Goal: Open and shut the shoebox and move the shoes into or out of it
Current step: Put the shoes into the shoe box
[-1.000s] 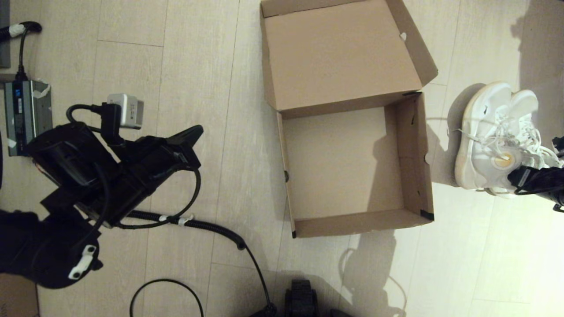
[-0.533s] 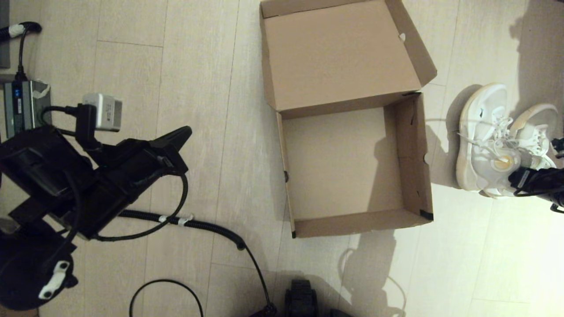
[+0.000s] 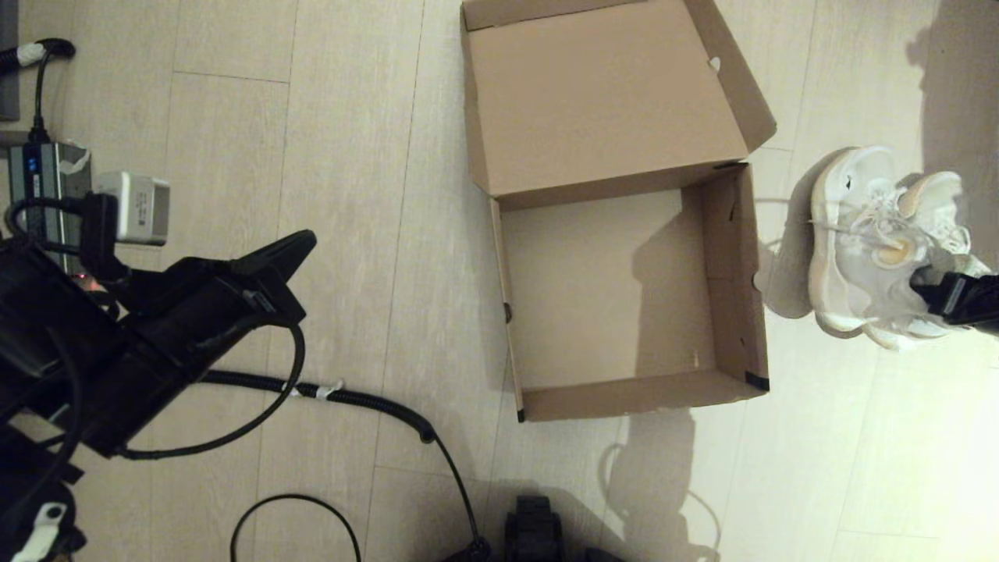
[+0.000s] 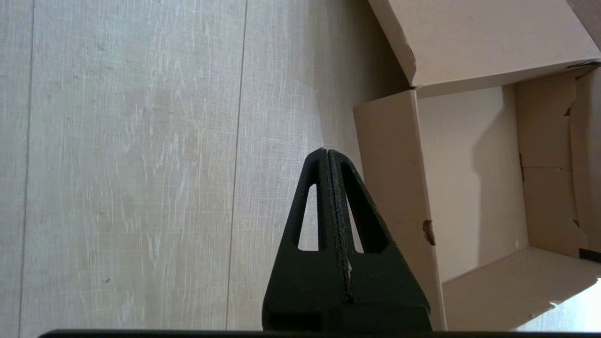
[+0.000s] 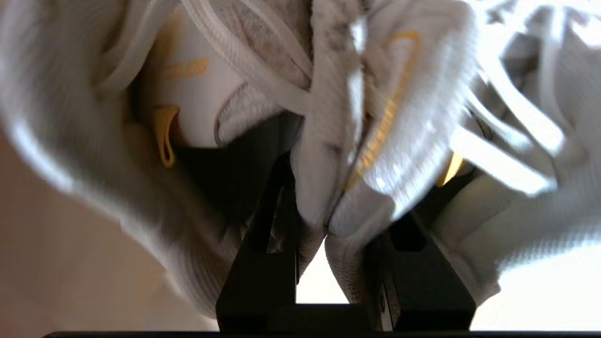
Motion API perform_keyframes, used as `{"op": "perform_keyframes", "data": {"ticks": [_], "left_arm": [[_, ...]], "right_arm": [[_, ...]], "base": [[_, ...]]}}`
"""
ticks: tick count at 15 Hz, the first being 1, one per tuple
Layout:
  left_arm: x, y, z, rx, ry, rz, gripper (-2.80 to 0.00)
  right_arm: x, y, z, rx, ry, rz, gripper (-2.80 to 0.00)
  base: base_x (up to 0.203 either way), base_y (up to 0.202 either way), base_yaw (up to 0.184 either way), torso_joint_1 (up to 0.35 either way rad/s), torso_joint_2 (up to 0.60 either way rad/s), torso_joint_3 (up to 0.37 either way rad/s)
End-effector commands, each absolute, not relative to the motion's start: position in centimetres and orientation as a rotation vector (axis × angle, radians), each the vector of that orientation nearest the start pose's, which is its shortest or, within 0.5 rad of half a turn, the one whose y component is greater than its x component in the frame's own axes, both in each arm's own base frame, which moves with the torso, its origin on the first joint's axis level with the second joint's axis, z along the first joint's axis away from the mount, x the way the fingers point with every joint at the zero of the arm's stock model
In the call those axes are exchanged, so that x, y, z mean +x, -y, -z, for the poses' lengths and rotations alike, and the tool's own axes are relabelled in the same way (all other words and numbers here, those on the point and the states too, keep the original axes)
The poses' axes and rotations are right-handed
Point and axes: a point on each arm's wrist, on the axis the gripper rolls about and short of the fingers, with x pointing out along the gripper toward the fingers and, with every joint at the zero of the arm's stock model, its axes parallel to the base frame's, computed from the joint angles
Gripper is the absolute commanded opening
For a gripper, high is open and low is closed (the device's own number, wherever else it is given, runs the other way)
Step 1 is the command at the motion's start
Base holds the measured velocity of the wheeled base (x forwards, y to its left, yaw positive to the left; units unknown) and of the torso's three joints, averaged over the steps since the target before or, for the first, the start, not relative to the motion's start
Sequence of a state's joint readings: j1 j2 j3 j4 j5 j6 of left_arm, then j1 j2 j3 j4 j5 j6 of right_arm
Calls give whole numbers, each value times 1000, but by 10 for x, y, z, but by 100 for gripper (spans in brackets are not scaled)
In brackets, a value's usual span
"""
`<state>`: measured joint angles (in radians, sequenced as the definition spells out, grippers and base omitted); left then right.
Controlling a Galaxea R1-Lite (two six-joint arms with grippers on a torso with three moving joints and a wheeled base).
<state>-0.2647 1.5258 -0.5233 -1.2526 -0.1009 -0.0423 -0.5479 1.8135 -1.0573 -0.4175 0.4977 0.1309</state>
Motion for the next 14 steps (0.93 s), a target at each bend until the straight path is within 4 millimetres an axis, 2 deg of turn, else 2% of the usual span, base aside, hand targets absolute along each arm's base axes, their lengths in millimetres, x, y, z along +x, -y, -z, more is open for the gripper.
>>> {"op": "perform_keyframes", "data": {"ticks": [1, 4, 6, 12, 14], "left_arm": [[231, 65, -219, -63, 250, 369, -280], [230, 64, -217, -62, 243, 367, -280], [232, 64, -215, -62, 231, 365, -280], [242, 66, -203, -57, 163, 336, -280], [250, 68, -192, -51, 122, 335, -280]], "right_arm": [[274, 155, -237, 258, -214, 55, -280], [234, 130, -282, 258, -202, -3, -280], [209, 112, -303, 269, -208, -72, -280], [156, 63, -329, 265, -199, -236, -280], [138, 45, -334, 265, -212, -307, -280]], "base": [[0, 0, 0, 0, 0, 0], [0, 0, 0, 0, 0, 0], [0, 0, 0, 0, 0, 0], [0, 0, 0, 0, 0, 0], [0, 0, 0, 0, 0, 0]]}}
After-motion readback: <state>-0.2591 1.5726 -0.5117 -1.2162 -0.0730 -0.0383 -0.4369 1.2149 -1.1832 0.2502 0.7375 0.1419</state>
